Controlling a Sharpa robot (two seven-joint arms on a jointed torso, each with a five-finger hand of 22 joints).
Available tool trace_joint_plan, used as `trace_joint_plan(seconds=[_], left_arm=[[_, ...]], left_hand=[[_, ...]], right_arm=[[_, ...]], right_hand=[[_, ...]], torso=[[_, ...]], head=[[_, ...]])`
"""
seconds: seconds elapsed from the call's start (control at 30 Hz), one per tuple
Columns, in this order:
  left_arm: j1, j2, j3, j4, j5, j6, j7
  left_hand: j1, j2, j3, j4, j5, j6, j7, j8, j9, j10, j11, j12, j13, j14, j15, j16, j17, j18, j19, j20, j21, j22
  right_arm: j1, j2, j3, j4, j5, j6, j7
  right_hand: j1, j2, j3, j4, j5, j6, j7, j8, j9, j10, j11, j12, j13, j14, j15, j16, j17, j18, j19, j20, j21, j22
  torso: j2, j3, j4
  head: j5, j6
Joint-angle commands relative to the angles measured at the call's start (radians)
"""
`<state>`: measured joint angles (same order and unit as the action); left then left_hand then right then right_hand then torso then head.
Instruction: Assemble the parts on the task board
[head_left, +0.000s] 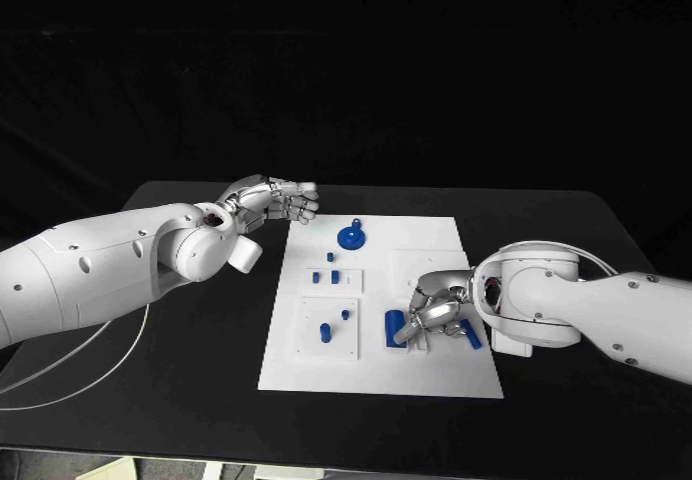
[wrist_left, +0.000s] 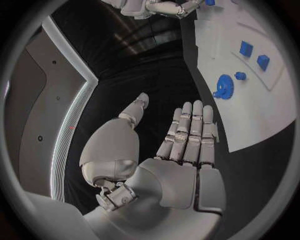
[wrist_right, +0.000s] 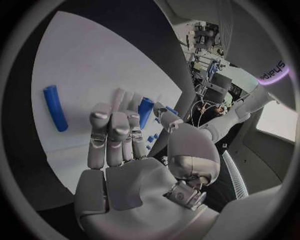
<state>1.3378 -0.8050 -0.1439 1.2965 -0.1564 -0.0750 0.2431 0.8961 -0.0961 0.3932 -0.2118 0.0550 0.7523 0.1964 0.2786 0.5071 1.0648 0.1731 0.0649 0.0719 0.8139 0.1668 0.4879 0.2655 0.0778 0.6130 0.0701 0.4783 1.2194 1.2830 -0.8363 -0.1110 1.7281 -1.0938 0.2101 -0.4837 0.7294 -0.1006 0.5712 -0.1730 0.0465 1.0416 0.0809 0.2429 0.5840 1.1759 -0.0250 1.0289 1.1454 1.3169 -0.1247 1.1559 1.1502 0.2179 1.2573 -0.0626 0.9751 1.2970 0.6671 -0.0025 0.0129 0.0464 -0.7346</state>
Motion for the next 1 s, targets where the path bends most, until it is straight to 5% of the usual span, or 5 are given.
trace_joint_plan(seconds=[0.03,0.33,0.6,1.0], left_arm=[[0.001,0.003,0.001,0.001,-0.003,0.014,0.007],[0.001,0.005,0.0,-0.001,-0.003,0.016,0.006],[0.001,0.009,0.0,-0.003,-0.003,0.016,0.005],[0.001,0.012,-0.002,-0.003,-0.003,0.017,0.003]], left_hand=[[-0.008,-0.002,-0.001,0.006,-0.003,-0.006,0.003,0.004,-0.001,-0.005,-0.001,0.004,-0.001,-0.005,0.003,-0.005,0.002,0.01,0.006,-0.001,-0.006,0.001],[-0.008,-0.002,-0.001,0.006,-0.003,-0.006,0.003,0.004,-0.002,-0.005,-0.001,0.004,-0.001,-0.005,0.003,-0.006,0.002,0.01,0.006,-0.001,-0.007,0.001],[-0.008,-0.002,-0.001,0.007,-0.003,-0.006,0.003,0.005,-0.002,-0.005,-0.001,0.004,-0.001,-0.005,0.003,-0.006,0.002,0.01,0.006,-0.001,-0.007,0.002],[-0.008,-0.003,-0.001,0.007,-0.003,-0.006,0.003,0.005,-0.002,-0.005,-0.001,0.004,-0.001,-0.005,0.003,-0.006,0.003,0.01,0.006,-0.001,-0.007,0.002]], right_arm=[[-0.004,-0.015,-0.004,0.003,0.001,-0.056,0.02],[0.015,-0.031,0.001,-0.017,0.037,-0.093,0.071],[0.026,-0.056,0.031,-0.037,0.081,-0.117,0.088],[0.052,-0.137,0.032,-0.054,-0.016,0.023,-0.022]], right_hand=[[-0.004,-0.019,-0.005,-0.002,0.002,0.001,0.006,0.003,0.001,0.003,0.001,-0.004,0.002,0.003,-0.004,-0.004,0.001,0.044,0.002,0.002,0.003,0.001],[-0.014,-0.04,-0.023,-0.007,0.003,-0.014,0.01,-0.002,0.001,0.005,0.004,-0.002,0.004,0.002,-0.002,-0.008,-0.002,0.044,0.001,0.0,-0.001,-0.002],[-0.017,-0.04,-0.039,-0.012,0.004,-0.04,0.016,-0.014,-0.001,0.008,0.009,0.002,0.007,0.004,0.001,-0.01,-0.004,0.044,0.003,-0.005,-0.003,-0.005],[0.037,-0.018,-0.016,-0.041,0.004,-0.042,0.017,-0.012,0.004,0.006,0.01,0.004,0.01,0.005,0.003,-0.011,-0.005,0.044,0.006,-0.011,-0.005,-0.008]], torso=[[0.0,-0.0004,-0.0005],[-0.001,-0.0001,-0.0013],[0.0,0.0017,-0.0011],[-0.001,0.0011,-0.0005]], head=[[-0.001,0.004],[-0.015,0.013],[-0.022,0.019],[-0.05,0.026]])
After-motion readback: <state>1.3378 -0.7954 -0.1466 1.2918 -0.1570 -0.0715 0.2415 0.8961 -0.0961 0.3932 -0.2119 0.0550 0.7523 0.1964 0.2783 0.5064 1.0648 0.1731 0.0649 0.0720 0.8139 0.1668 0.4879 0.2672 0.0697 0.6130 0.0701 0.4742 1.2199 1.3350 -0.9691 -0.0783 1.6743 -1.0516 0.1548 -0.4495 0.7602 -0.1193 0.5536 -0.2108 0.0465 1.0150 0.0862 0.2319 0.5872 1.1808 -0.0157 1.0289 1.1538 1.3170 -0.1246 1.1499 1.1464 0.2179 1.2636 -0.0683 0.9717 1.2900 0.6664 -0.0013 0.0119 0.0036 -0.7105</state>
